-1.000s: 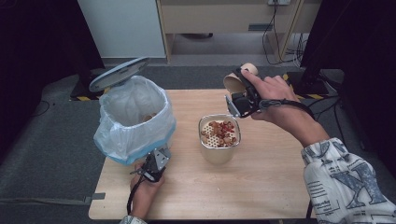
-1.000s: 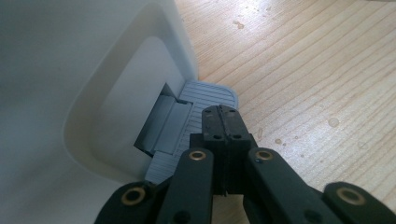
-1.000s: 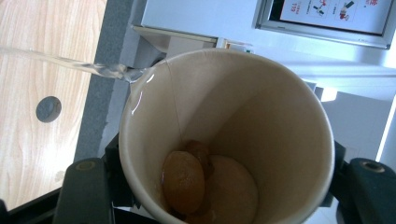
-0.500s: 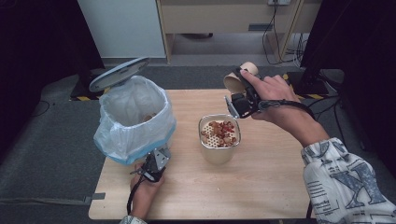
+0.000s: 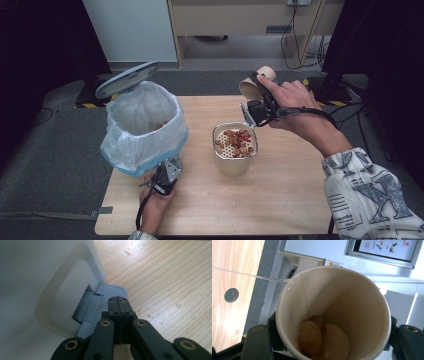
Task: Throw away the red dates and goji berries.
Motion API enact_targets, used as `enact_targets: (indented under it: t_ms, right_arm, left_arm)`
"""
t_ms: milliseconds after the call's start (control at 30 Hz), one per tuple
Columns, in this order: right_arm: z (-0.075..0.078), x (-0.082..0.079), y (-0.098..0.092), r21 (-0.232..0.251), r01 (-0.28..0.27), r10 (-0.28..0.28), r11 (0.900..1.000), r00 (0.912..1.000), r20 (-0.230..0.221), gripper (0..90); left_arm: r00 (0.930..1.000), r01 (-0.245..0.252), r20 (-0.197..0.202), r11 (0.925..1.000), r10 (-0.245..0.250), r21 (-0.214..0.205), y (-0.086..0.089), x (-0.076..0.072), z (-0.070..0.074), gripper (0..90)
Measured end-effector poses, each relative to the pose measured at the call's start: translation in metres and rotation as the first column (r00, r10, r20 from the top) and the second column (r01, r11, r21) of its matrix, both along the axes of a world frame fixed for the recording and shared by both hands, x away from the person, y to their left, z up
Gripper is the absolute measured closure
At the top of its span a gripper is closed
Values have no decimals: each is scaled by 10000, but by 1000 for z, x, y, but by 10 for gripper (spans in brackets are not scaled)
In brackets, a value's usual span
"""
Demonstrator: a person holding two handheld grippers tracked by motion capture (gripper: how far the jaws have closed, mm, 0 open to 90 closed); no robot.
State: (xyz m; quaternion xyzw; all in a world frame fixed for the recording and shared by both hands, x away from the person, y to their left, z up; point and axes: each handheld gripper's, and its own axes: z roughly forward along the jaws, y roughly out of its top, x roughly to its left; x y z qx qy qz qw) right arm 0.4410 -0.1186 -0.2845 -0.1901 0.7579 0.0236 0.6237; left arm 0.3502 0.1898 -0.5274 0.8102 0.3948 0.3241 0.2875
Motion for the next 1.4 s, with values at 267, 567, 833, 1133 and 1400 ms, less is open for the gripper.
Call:
enact_targets:
  t_ms: [267,567,833,1133,1400]
  right_arm:
    - [1,-1,0,-51,-13,14,10000,10000,93,320]
    - [-2,-1,0,-321,-17,25,9995,9997,261,320]
    - [-1,-1,0,-344,-78,89,9994,9995,312,320]
    - [-1,-1,1,-264,-123,132,9996,9994,335,320]
    - [0,-1,2,-298,-161,172,9994,9991,390,320]
  left_arm:
    - [10000,-3,5,10000,3,6,0,0,0,896]
    - [10000,14,-11,10000,-14,48,0,0,0,896]
    - [10000,-2,1,10000,2,11,0,0,0,895]
    - [10000,11,-11,10000,-11,39,0,0,0,896]
    - [10000,11,-8,10000,-11,40,0,0,0,896]
